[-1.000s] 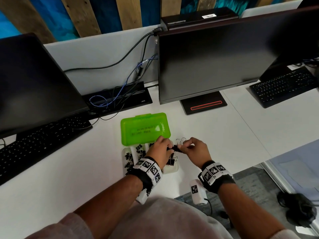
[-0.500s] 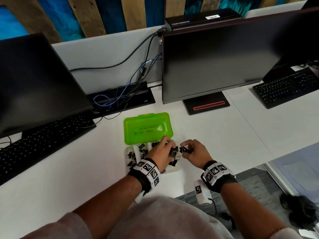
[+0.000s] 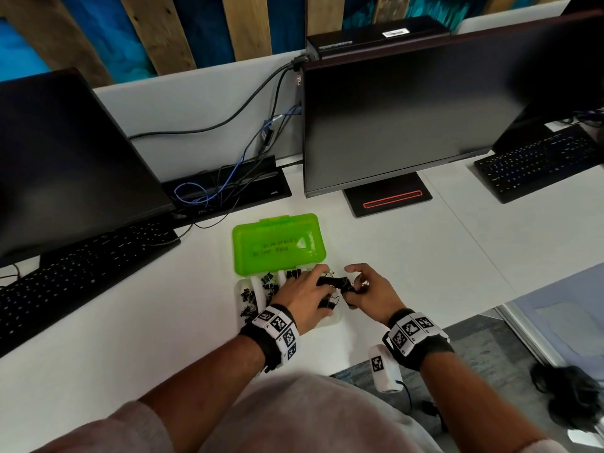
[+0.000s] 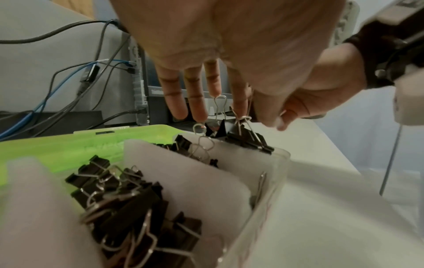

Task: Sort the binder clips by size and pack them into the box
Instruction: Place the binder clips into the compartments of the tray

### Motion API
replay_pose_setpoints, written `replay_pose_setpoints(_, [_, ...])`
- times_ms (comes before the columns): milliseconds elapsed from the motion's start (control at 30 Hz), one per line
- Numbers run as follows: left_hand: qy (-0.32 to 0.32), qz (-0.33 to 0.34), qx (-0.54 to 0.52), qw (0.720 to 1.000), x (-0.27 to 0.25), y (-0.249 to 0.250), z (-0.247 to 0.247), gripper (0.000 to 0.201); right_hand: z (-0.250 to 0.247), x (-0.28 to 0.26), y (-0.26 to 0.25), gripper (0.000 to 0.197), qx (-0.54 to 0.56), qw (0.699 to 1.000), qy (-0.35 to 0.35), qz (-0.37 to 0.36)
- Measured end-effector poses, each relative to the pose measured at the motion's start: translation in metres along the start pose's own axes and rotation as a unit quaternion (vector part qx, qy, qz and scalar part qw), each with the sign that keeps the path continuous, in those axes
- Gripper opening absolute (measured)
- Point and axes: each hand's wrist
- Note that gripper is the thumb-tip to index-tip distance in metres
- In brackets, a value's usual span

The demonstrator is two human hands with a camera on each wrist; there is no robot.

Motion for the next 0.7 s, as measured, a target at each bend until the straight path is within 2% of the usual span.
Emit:
replay_pose_setpoints(67, [-0.020,0.008,0.024,0.999,0.001,0.001,0.001,0.044,0.002,0.002,0.000,0.050,-0.009,1.000,0.006,-0.007])
replay_pose_setpoints(200, [0.008,0.005,-0.032,0.999,0.008,0.002,0.001,0.014,0.005,0.003,0.004,0.047,-0.060,0.998,-0.013,-0.008])
replay_pose_setpoints(233, [0.011,0.013,-0.035,0.999,0.010,0.003,0.002,0.012,0.004,0.002,0.006,0.047,-0.069,0.997,-0.016,-0.001])
replay_pose_setpoints(300, [0.018,0.018,-0.048,0.999,0.011,0.003,0.004,0.021,0.004,0.001,0.008,0.047,-0.083,0.996,-0.018,0.008])
replay_pose_setpoints(467, [0.022,-0.017,-0.130,0.991,0.016,0.008,0.002,0.046,0.003,0.003,0.013,0.045,-0.090,0.996,0.005,-0.010])
replay_pose_setpoints(600, [0.022,-0.025,-0.141,0.989,0.017,0.008,0.010,0.058,0.006,0.008,0.008,0.062,-0.168,0.981,-0.026,-0.098])
replay_pose_setpoints(633, [0.030,-0.023,-0.136,0.990,0.017,0.008,0.012,0.058,0.006,0.010,0.004,0.060,-0.198,0.972,-0.038,-0.119])
replay_pose_setpoints(700, [0.041,-0.027,-0.138,0.989,0.018,0.007,0.014,0.055,0.006,0.016,-0.001,0.043,-0.240,0.959,-0.049,-0.142])
Point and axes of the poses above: each hand's wrist, its own x-axis towards the middle knuckle, its own z-axis out of the palm, y = z × x, and after that the axes turned 2 degrees about x, right-handed
